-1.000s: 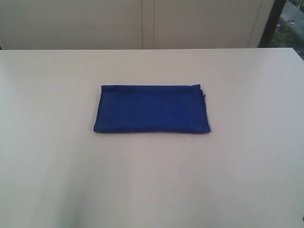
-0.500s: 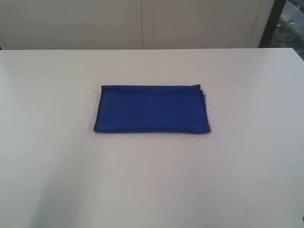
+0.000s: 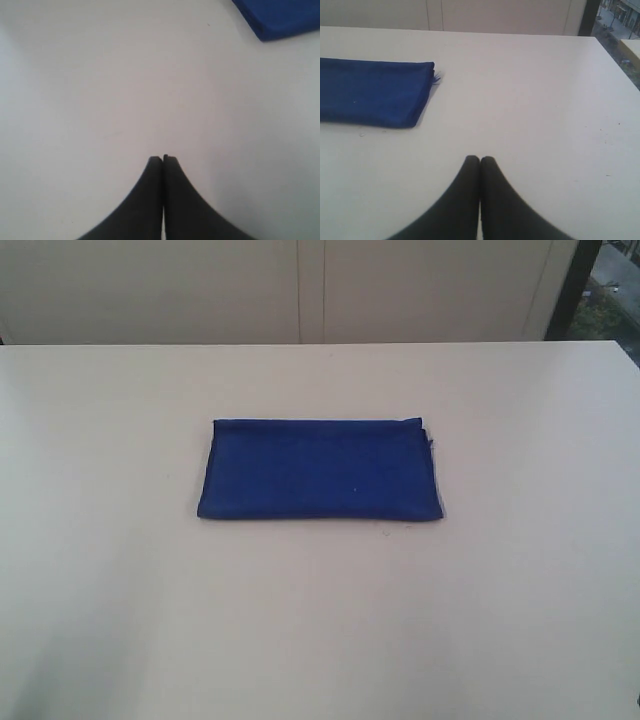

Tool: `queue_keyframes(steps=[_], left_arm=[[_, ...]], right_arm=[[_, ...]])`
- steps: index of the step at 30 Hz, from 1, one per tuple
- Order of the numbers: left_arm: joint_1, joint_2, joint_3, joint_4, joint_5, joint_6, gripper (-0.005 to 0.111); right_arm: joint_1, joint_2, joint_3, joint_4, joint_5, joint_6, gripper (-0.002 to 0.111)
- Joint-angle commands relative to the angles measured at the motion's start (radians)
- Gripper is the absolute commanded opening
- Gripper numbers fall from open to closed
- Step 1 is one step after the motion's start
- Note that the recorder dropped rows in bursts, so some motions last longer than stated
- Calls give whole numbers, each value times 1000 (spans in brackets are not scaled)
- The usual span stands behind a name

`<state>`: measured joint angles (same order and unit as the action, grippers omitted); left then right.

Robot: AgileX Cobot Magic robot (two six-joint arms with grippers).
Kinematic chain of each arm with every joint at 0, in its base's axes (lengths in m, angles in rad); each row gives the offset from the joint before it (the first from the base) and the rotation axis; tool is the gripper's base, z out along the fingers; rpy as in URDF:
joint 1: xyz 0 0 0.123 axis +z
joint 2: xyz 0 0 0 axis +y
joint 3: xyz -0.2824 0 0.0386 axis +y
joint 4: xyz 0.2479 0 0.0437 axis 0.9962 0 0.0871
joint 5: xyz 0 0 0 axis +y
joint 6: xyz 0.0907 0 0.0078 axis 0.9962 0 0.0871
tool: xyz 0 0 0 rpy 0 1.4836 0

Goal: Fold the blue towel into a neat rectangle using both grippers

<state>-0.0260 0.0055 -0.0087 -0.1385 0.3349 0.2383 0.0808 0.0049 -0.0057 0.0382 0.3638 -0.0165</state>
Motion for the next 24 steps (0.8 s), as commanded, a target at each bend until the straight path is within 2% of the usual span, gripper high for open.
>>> queue_keyframes(steps=[1,24], left_arm=[[3,-5,9,-8,-1,4,0],[3,-5,9,-5,-6,-221,0]], right_arm=[[-4,-5,6,-10,-15,3,0],[-4,-5,6,-10,-15,3,0]])
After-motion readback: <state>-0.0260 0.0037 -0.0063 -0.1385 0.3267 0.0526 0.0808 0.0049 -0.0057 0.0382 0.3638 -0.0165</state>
